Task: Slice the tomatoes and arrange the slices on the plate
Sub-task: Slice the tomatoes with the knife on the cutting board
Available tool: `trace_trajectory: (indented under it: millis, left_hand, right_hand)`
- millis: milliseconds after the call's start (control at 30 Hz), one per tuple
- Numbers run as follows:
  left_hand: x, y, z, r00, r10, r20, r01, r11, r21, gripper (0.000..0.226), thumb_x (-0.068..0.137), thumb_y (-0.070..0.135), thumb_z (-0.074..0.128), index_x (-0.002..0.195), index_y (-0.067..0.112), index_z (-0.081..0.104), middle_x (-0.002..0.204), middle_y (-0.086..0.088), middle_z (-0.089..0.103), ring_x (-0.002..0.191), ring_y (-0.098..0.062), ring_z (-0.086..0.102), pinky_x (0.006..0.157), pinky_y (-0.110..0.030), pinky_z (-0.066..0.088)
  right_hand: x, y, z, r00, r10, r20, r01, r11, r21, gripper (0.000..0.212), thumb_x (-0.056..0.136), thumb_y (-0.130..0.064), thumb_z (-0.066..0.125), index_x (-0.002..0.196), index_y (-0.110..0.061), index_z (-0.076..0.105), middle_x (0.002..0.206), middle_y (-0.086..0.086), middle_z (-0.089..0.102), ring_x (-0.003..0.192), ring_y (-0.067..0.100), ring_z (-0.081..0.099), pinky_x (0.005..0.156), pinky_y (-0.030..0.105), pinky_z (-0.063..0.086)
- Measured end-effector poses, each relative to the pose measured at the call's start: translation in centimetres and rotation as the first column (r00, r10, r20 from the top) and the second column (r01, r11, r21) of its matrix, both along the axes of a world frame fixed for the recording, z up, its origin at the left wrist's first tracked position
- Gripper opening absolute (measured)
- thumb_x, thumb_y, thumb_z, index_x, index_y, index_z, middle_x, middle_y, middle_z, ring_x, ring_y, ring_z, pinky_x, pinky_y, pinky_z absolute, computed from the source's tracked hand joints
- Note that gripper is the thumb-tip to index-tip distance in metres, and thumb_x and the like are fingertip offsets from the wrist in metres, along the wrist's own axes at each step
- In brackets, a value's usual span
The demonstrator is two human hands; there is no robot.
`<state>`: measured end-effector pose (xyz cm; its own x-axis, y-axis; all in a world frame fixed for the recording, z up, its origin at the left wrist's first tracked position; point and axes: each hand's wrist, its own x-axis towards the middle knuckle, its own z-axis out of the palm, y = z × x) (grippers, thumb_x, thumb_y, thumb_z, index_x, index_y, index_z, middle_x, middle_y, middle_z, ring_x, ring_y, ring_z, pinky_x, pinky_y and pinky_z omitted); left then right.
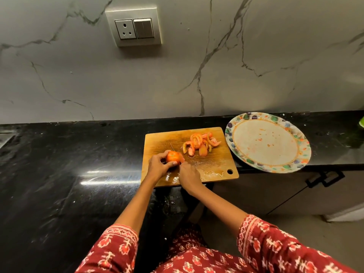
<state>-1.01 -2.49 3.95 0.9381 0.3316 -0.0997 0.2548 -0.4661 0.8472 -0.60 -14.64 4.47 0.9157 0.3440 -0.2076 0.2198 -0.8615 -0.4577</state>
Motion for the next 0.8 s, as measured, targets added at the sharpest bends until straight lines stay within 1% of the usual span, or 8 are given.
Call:
trace_trajectory:
  millis: [67,100,200,267,367,500,667,800]
  left_hand:
    - [0.1,0.2,-0.1,1.0,0.005,-0.003,-0.005,1.0,0.013,0.059,0.077,0.014,0.073,0.129,0.003,0.05,0.13,-0.014,0.055,0.119,-0.024,0.051,0.09,-0.023,0.038]
    - [0.1,0.2,-0.1,1.0,0.004,-0.008,-0.004,1.0,0.022,0.059,0.077,0.015,0.073,0.13,0.003,0.05,0.13,-0.014,0.055,0.119,-0.024,0.051,0.09,-0.023,0.038]
    - [0.2,0.0,-0.1,1.0,0.005,-0.018,-0.004,1.0,0.029,0.061,0.076,0.012,0.074,0.131,0.002,0.048,0.132,-0.015,0.053,0.119,-0.026,0.051,0.09,-0.023,0.039]
    - [0.1,-0.1,-0.1,1.0,0.004,-0.027,-0.003,1.0,0.024,0.062,0.076,0.011,0.074,0.132,0.002,0.047,0.134,-0.015,0.051,0.12,-0.026,0.051,0.092,-0.024,0.039]
    - [0.1,-0.1,0.0,1.0,0.002,-0.025,-0.002,1.0,0.025,0.063,0.076,0.011,0.074,0.132,0.003,0.047,0.134,-0.015,0.051,0.12,-0.026,0.05,0.091,-0.024,0.039]
    - [0.0,-0.2,0.1,1.0,-0.01,-0.019,0.012,0.998,0.065,0.061,0.076,0.01,0.074,0.13,0.0,0.048,0.133,-0.015,0.052,0.12,-0.026,0.051,0.088,-0.019,0.037]
    - [0.0,-0.1,0.1,1.0,-0.002,-0.022,0.004,0.998,0.069,0.062,0.075,0.012,0.074,0.131,0.001,0.048,0.133,-0.015,0.052,0.12,-0.025,0.051,0.087,-0.019,0.037]
    - [0.1,-0.1,0.1,1.0,-0.002,-0.027,0.004,0.997,0.073,0.063,0.075,0.012,0.075,0.131,0.001,0.048,0.133,-0.015,0.052,0.119,-0.026,0.052,0.088,-0.021,0.038]
  right_hand:
    - [-0.9,-1.0,-0.5,1.0,0.026,0.006,-0.026,1.0,-0.002,0.047,0.097,-0.002,0.033,0.143,-0.009,0.028,0.112,0.016,0.06,0.101,0.032,0.059,0.073,0.036,0.043]
    - [-1.4,-1.7,-0.5,0.999,0.05,0.008,-0.05,0.999,-0.022,0.048,0.097,-0.001,0.032,0.144,-0.009,0.026,0.114,0.016,0.059,0.101,0.033,0.059,0.074,0.036,0.043]
    - [-1.3,-3.0,0.0,0.999,0.05,0.0,-0.05,0.995,-0.081,0.035,0.097,-0.001,0.031,0.132,-0.001,0.038,0.119,0.018,0.056,0.108,0.033,0.056,0.083,0.037,0.045]
    - [-1.0,-3.1,0.4,1.0,0.013,-0.015,-0.014,0.998,-0.055,0.03,0.097,-0.002,0.032,0.125,0.002,0.044,0.119,0.019,0.056,0.11,0.033,0.055,0.081,0.036,0.043]
    - [-0.6,-2.5,1.3,1.0,-0.022,0.015,0.021,1.0,0.003,0.025,0.097,-0.004,0.034,0.115,0.002,0.049,0.115,0.018,0.059,0.106,0.032,0.057,0.075,0.034,0.042]
    - [-0.8,-1.7,2.2,0.999,-0.013,0.035,0.011,0.998,0.057,0.026,0.101,-0.01,0.031,0.118,0.002,0.047,0.115,0.019,0.058,0.107,0.034,0.055,0.071,0.031,0.033]
    - [-1.0,-1.6,2.1,0.999,-0.046,0.022,0.045,0.998,0.034,0.029,0.102,-0.016,0.031,0.116,0.001,0.049,0.116,0.018,0.058,0.107,0.033,0.055,0.071,0.032,0.034]
    - [-1.0,-1.9,2.3,0.999,-0.044,-0.005,0.044,0.999,0.029,0.025,0.1,-0.01,0.035,0.115,0.003,0.05,0.116,0.019,0.058,0.108,0.033,0.055,0.073,0.033,0.038]
